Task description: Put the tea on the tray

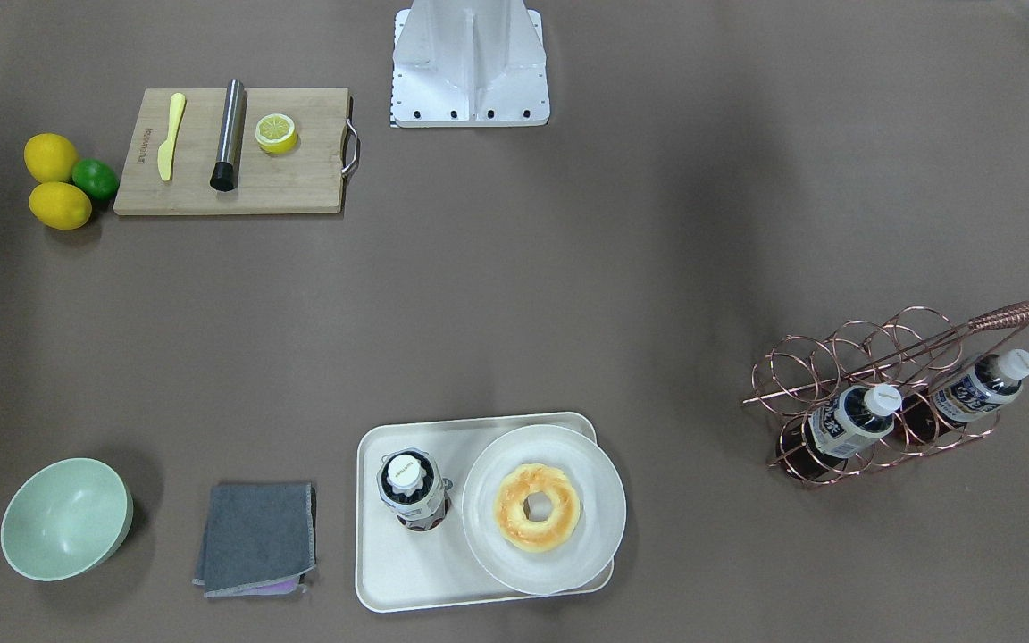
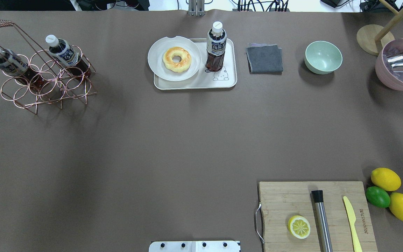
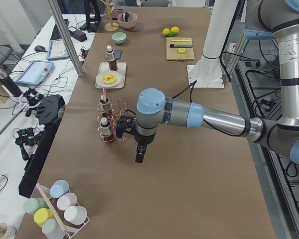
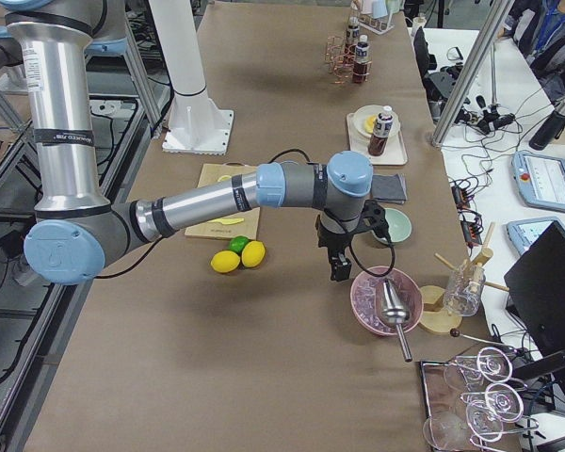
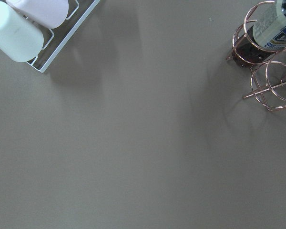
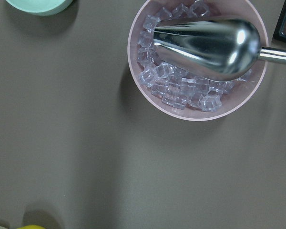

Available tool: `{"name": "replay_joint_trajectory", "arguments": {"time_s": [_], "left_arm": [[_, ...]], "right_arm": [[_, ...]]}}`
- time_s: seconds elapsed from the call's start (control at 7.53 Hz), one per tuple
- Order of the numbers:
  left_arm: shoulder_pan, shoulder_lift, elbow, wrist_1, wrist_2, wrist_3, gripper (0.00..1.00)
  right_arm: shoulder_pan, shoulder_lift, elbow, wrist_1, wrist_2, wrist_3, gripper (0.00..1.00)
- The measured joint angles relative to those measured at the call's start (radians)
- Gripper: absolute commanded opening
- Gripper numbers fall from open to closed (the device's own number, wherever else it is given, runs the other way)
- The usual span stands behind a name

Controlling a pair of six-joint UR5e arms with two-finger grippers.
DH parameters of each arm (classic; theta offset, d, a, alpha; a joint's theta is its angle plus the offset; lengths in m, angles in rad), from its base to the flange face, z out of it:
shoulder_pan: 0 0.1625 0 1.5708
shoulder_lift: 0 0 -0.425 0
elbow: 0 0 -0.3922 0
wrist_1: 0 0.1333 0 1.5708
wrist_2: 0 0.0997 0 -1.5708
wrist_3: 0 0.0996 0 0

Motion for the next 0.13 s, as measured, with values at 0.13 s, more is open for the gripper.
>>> {"name": "replay_joint_trajectory", "arguments": {"time_s": [0.13], "left_arm": [[0.000, -0.003, -0.001, -0.001, 0.003, -0.002, 0.97]], "right_arm": [[0.001, 0.002, 0.004, 0.000, 0.000, 0.000, 1.00]]}}
